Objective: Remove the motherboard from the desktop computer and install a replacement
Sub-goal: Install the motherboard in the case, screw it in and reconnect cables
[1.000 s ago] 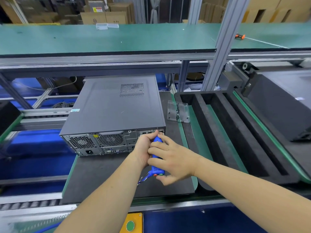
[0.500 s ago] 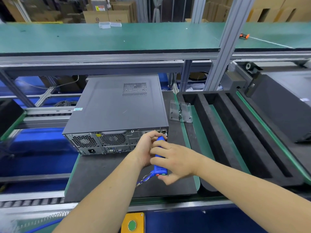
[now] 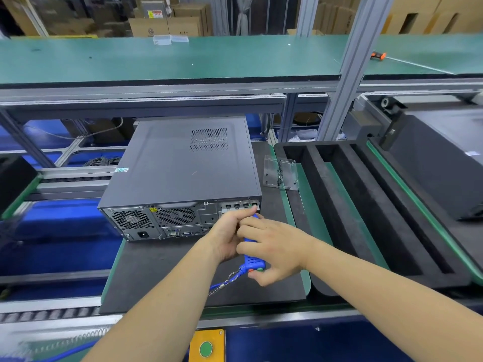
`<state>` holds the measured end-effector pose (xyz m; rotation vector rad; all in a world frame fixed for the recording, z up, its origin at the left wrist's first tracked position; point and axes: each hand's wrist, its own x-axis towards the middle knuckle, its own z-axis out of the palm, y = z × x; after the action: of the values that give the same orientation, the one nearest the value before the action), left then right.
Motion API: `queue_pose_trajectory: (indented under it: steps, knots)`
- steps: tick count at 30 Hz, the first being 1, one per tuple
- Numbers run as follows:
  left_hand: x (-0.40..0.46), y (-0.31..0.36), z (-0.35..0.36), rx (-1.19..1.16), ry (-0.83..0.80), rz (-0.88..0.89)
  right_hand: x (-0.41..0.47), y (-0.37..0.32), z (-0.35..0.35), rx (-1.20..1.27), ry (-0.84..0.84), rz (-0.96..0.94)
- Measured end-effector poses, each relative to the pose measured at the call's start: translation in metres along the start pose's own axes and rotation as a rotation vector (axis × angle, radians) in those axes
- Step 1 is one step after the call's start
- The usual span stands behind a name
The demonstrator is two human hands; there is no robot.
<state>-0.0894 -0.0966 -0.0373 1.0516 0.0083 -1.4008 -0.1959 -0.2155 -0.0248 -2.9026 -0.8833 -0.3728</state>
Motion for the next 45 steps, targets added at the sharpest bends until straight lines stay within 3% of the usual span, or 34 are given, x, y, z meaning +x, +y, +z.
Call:
queue_pose_trajectory:
  steps: [12,28,45]
  knots:
    - [0.002,-0.005,0.004,-0.056,0.051,0.008,0.002,0.000,0.003,-0.068,-0.037,-0.037]
    - [0.005,-0.009,-0.001,-0.110,0.040,0.030,-0.008,0.000,-0.003,-0.061,-0.211,-0.036]
    - [0.006,-0.011,0.004,-0.142,0.075,0.028,0.002,-0.001,-0.006,-0.050,-0.140,0.018]
